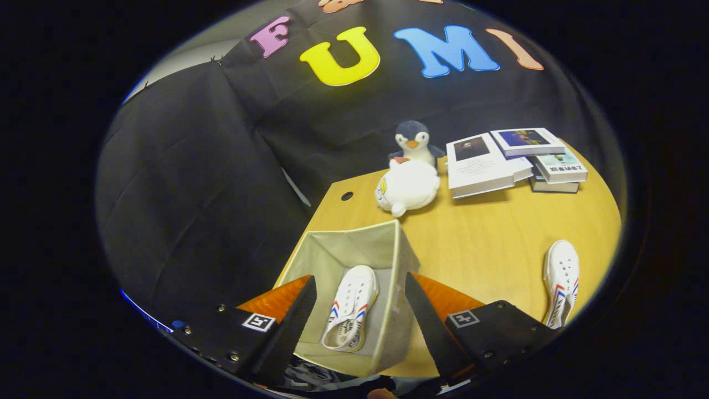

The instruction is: Open the storage box then place both shoes into the box .Put the left shoe in first, then the right shoe, with the right side of both shoes facing outward in a uniform manner.

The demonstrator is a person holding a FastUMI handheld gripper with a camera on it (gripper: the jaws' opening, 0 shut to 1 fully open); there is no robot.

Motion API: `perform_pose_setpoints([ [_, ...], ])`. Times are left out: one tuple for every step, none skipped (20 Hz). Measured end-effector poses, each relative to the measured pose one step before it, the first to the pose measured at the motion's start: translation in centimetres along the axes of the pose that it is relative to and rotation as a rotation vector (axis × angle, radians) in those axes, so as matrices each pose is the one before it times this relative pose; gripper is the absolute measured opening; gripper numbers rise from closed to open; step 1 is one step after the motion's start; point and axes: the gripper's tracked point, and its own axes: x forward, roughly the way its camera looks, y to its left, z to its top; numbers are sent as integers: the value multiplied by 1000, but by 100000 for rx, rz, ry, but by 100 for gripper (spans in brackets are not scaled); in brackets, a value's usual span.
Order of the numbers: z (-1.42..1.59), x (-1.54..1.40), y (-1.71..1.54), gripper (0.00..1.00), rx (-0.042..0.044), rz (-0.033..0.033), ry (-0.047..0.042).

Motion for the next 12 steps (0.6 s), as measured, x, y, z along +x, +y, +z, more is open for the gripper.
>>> perform_pose_setpoints([
  [502, -604, -1778, 97, 397, -2509, -1107],
  [417, -574, -1650, 97, 470, -1968, -1139],
  [371, -549, -1744, 97, 430, -2225, -837],
  [200, -635, -1752, 97, 41, -2484, -479],
  [255, -500, -1888, 98, 116, -2977, -521],
  [125, -364, -1815, 98, 178, -2446, -182],
  [156, -240, -1625, 98, 137, -2088, 23],
  [59, -225, -1526, 98, 16, -2049, -111],
  [128, -128, -1633, 98, -444, -2245, -98],
  [-40, -114, -1588, 98, -808, -2402, 67],
  [-198, 41, -1712, 98, -1349, -3132, 566],
  [-423, -6, -1812, 98, -1569, -3519, 876],
])
